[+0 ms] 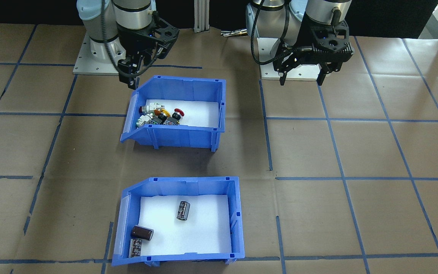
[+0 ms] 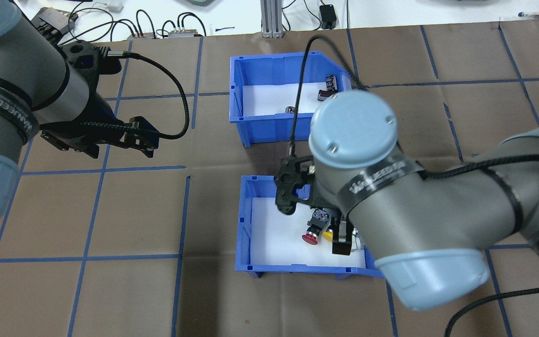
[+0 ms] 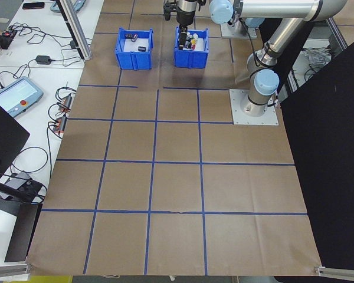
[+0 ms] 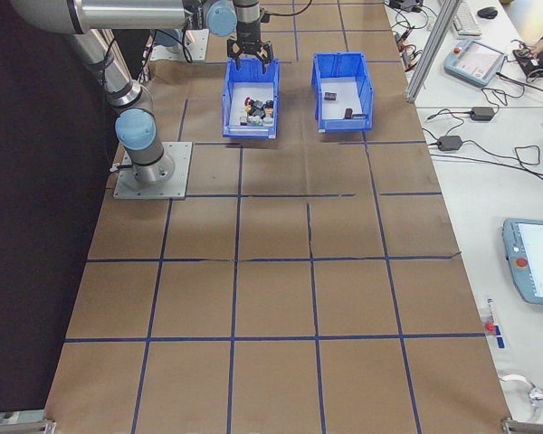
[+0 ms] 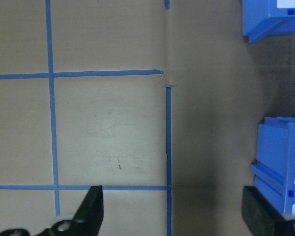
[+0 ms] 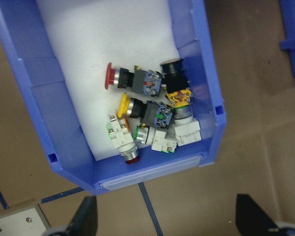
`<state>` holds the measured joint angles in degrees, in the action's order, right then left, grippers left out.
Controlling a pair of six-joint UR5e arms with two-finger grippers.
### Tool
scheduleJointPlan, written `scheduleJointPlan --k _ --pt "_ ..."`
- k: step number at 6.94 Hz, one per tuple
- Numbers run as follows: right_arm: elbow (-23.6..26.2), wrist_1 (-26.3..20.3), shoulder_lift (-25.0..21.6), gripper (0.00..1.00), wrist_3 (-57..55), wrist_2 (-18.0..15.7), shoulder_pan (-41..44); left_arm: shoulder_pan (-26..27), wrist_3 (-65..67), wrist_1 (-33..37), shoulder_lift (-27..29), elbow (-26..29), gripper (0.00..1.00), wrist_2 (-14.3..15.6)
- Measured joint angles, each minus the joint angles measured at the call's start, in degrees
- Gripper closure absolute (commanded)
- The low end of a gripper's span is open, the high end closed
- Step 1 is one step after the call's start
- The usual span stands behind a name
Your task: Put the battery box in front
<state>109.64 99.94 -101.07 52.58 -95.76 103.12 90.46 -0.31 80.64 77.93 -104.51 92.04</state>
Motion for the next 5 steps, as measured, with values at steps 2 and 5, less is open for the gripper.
scheduleJointPlan --k 2,5 --pt "-1.4 0.07 -1.5 0.0 -15.04 0.22 -10.49 -0.01 -0.22 -0.59 0.41 -0.34 0.0 0.43" --pt "-8.65 -0.75 3.31 0.0 -36.06 2.1 -14.91 -0.02 -0.12 -0.98 0.52 -0.45 0.0 0.5"
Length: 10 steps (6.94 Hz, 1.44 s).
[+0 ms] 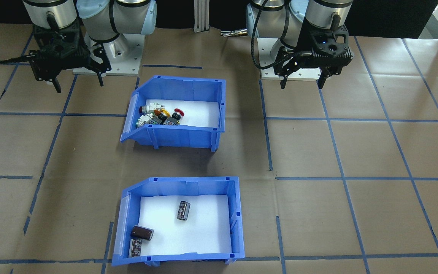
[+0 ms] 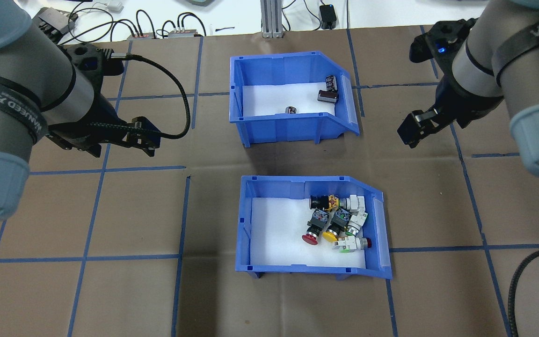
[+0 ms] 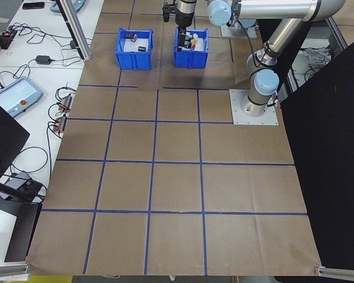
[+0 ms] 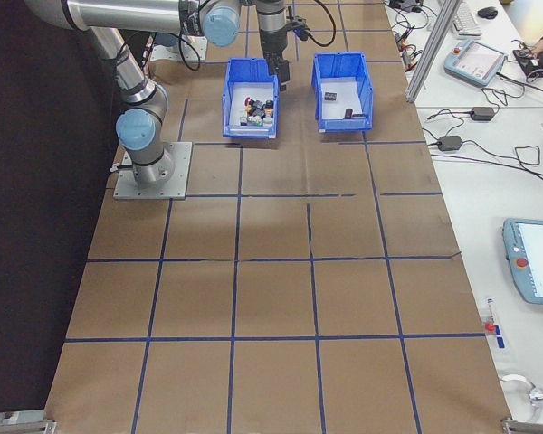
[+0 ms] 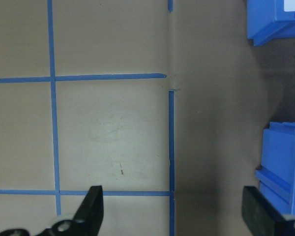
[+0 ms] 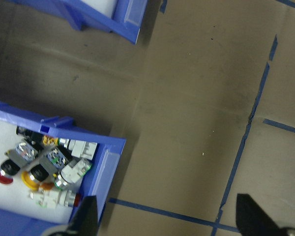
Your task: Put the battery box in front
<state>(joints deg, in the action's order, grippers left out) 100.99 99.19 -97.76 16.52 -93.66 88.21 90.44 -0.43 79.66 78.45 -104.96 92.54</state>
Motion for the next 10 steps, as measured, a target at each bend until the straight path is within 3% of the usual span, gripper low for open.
scheduleJointPlan --k 3,10 --pt "-12.35 -7.15 9.48 0.0 -13.43 1.83 0.08 0.0 0.15 -0.06 0.16 -0.06 0.0 0.01" --pt "-10.46 -7.76 9.62 0.0 -15.47 2.86 0.12 -0.2 0.12 -1.0 1.15 -0.14 0.0 -0.05"
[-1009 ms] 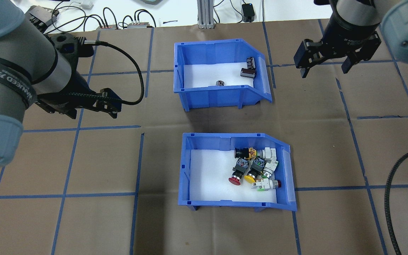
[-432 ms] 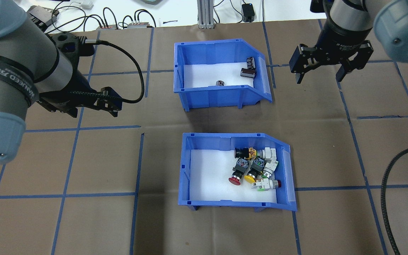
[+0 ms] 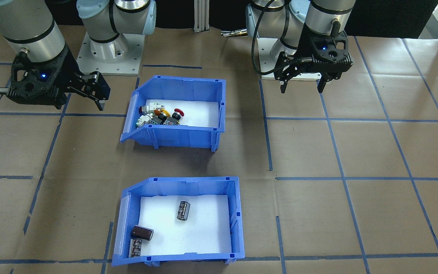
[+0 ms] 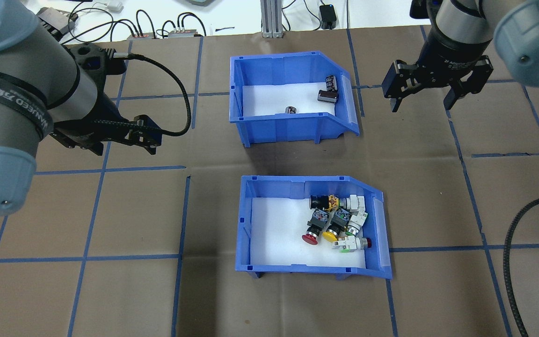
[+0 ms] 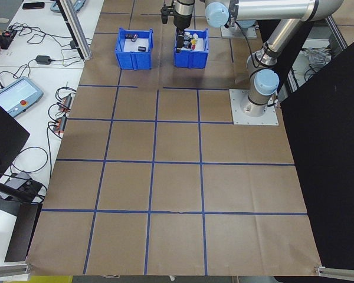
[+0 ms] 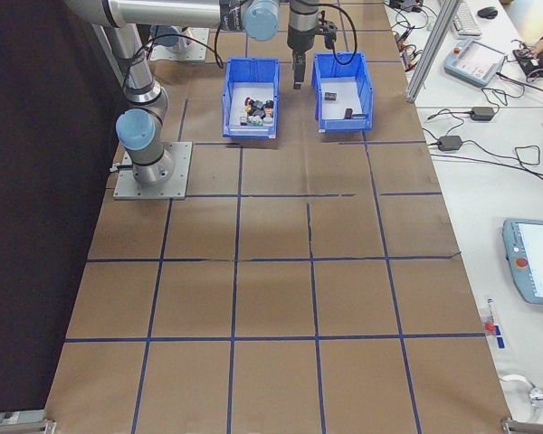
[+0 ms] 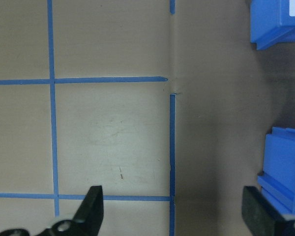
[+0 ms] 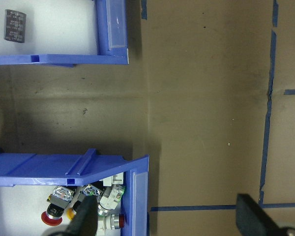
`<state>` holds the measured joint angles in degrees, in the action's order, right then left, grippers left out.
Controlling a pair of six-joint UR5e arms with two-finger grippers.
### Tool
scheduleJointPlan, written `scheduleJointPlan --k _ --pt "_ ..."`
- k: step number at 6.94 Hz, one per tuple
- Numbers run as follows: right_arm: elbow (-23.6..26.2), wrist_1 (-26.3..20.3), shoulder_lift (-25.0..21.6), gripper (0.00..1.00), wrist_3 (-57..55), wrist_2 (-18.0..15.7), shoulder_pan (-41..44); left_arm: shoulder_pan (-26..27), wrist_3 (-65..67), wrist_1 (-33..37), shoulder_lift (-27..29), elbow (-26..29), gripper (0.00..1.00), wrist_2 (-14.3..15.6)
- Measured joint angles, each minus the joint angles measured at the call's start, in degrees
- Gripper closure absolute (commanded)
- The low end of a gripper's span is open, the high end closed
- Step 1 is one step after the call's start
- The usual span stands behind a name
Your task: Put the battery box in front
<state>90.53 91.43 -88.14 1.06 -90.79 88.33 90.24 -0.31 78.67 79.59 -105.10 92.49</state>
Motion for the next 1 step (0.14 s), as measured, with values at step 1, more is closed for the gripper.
scheduleJointPlan --k 1 --pt "-0.05 0.0 0.0 0.0 0.0 0.0 0.0 -0.03 -0.22 0.01 0.45 0.31 0.0 -0.02"
